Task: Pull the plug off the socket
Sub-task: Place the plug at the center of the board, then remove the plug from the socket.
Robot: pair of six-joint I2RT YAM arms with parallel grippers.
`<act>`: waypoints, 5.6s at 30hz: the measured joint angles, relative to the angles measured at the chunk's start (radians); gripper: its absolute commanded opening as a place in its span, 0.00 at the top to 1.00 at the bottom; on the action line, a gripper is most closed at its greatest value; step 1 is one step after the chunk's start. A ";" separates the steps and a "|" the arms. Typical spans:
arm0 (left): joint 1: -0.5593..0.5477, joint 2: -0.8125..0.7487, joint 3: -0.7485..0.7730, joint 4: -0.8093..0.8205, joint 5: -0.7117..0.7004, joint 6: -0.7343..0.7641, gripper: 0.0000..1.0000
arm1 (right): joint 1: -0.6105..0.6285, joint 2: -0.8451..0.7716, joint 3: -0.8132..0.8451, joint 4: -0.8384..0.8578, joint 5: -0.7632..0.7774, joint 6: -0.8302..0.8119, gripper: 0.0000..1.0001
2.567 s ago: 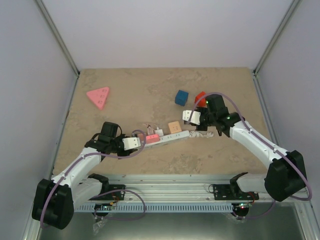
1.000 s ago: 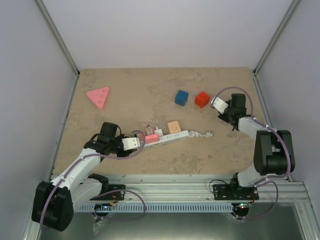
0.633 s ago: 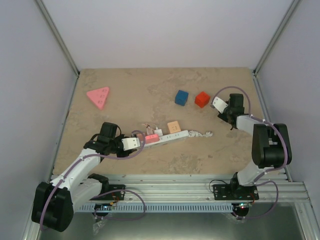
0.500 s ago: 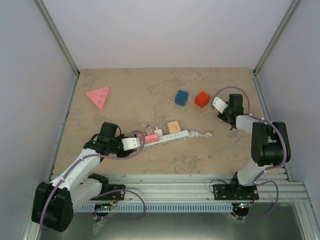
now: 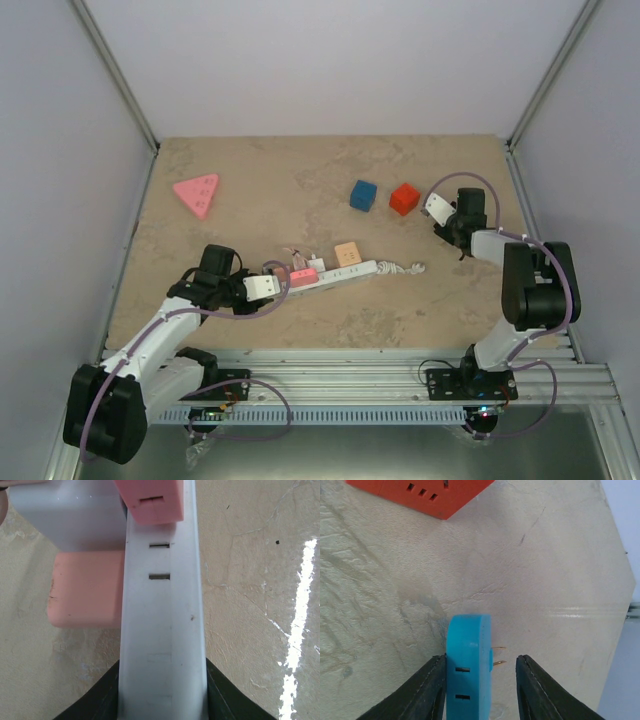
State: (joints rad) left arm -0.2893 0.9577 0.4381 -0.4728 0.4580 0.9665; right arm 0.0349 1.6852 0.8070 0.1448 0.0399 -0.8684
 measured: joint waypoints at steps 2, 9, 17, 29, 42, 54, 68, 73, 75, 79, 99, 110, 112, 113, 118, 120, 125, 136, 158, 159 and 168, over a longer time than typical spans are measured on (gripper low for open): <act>0.000 0.000 0.000 0.000 0.000 0.000 1.00 | 0.000 0.000 0.000 -0.003 -0.003 0.000 0.57; 0.000 0.000 0.000 0.000 0.000 0.000 1.00 | 0.000 -0.021 0.002 -0.060 -0.045 -0.004 0.44; 0.000 0.000 0.000 0.000 0.000 0.000 1.00 | 0.003 -0.169 0.019 -0.187 -0.163 -0.028 0.26; 0.000 0.000 0.000 0.000 0.000 0.000 1.00 | 0.208 -0.406 0.035 -0.370 -0.351 -0.097 0.02; 0.001 0.000 0.000 0.000 0.000 0.000 1.00 | 0.539 -0.441 0.157 -0.586 -0.570 -0.138 0.11; 0.001 0.000 0.000 0.000 -0.001 0.000 1.00 | 0.703 -0.242 0.277 -0.625 -0.623 -0.130 0.27; 0.001 0.000 -0.002 0.001 -0.004 0.000 1.00 | 0.780 -0.100 0.348 -0.601 -0.643 -0.006 0.42; 0.001 0.000 -0.002 0.001 -0.004 0.000 1.00 | 0.786 -0.058 0.367 -0.593 -0.636 0.031 0.46; 0.001 0.000 -0.002 0.001 -0.004 0.000 1.00 | 0.788 -0.043 0.377 -0.593 -0.634 0.042 0.49; 0.001 0.000 -0.002 0.001 -0.004 0.000 1.00 | 0.791 -0.019 0.389 -0.594 -0.635 0.058 0.58; 0.001 0.004 -0.002 0.000 -0.005 -0.002 1.00 | 0.840 0.016 0.436 -0.626 -0.610 0.070 0.77; 0.002 0.004 -0.002 0.000 -0.008 -0.002 1.00 | 0.845 0.016 0.435 -0.615 -0.592 0.072 0.99; 0.002 0.004 -0.003 0.000 -0.009 -0.002 1.00 | 0.845 0.014 0.429 -0.608 -0.593 0.068 0.99; 0.002 0.004 -0.004 0.000 -0.009 -0.002 1.00 | 0.845 0.012 0.423 -0.601 -0.594 0.066 0.99; 0.002 0.004 -0.004 0.000 -0.008 -0.001 1.00 | 0.837 -0.001 0.397 -0.575 -0.612 0.052 1.00; 0.002 0.004 -0.004 0.000 -0.008 -0.002 1.00 | 0.831 -0.002 0.393 -0.571 -0.618 0.049 0.99; 0.002 0.003 -0.004 0.001 -0.007 -0.002 1.00 | 0.826 -0.003 0.390 -0.568 -0.627 0.045 0.99; 0.002 -0.007 -0.005 0.000 -0.008 -0.001 1.00 | 0.851 -0.003 0.414 -0.595 -0.583 0.069 0.99; 0.002 -0.019 -0.008 0.009 -0.001 -0.001 1.00 | 0.818 -0.026 0.374 -0.564 -0.629 0.048 0.99; 0.002 -0.019 -0.008 0.009 0.000 -0.001 1.00 | 0.816 -0.026 0.374 -0.564 -0.633 0.045 1.00; 0.002 -0.020 -0.009 0.008 0.000 -0.001 1.00 | 0.831 -0.026 0.376 -0.563 -0.614 0.051 0.99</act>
State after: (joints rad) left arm -0.2871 0.9375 0.4290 -0.4644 0.4576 0.9657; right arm 0.8658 1.6592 1.1828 -0.4187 -0.5739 -0.8173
